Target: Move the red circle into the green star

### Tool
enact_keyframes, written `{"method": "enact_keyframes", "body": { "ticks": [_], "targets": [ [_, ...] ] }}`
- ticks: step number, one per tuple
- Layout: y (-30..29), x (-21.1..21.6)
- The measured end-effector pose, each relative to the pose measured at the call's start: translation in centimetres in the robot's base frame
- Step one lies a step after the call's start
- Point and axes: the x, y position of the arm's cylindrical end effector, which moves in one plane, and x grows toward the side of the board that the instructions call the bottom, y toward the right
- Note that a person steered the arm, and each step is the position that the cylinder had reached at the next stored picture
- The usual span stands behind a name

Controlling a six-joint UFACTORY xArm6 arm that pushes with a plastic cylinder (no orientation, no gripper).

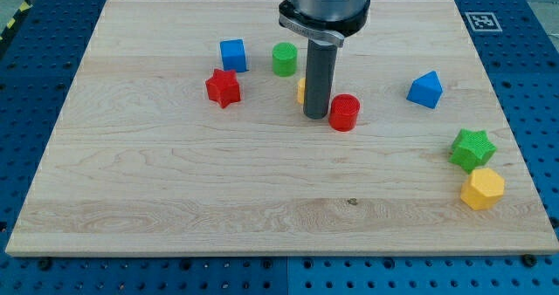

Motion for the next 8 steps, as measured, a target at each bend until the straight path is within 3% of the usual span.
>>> {"method": "enact_keyframes", "body": {
  "ticks": [5,8],
  "targets": [
    [3.5,-0.5],
    [9.8,-0.1]
  ]
}}
